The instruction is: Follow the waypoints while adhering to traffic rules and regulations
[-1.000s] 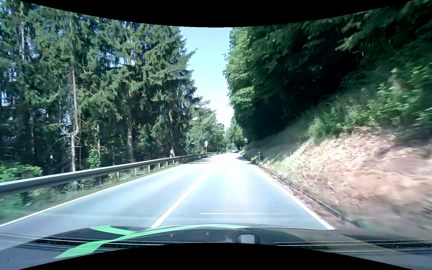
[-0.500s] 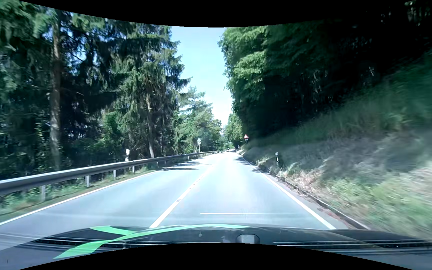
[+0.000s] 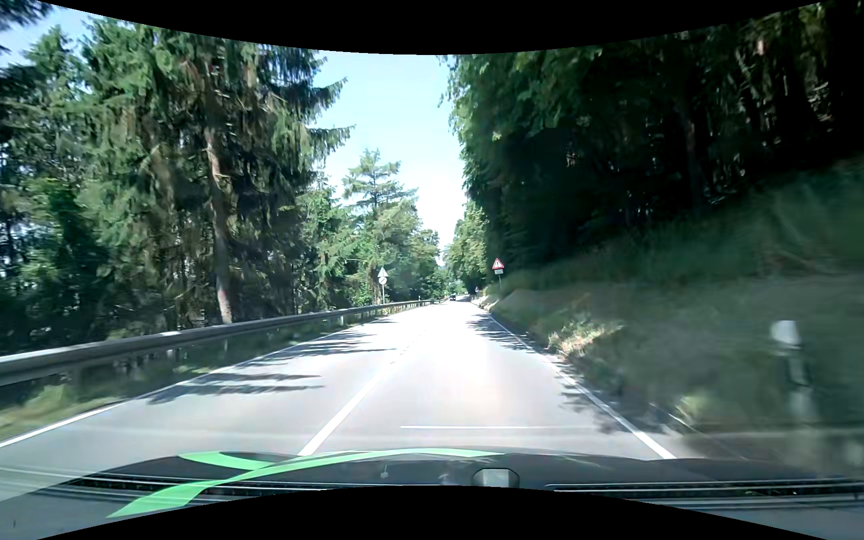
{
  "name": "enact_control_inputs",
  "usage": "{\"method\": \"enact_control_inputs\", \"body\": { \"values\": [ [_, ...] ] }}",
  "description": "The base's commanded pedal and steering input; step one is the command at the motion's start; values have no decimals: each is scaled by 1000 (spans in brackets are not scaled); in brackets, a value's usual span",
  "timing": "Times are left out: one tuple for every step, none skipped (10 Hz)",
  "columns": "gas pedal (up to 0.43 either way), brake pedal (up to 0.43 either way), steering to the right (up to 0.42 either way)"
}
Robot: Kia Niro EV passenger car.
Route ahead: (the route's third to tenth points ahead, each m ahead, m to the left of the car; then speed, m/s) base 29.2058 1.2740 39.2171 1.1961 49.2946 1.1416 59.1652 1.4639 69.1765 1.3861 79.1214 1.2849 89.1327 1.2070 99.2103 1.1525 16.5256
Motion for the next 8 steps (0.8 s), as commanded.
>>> {"method": "enact_control_inputs", "body": {
  "values": [
    [169,0,-3],
    [177,0,-3],
    [177,0,-1],
    [150,0,-1],
    [138,0,-1],
    [138,0,-1],
    [138,0,-1],
    [138,0,-1]
  ]
}}
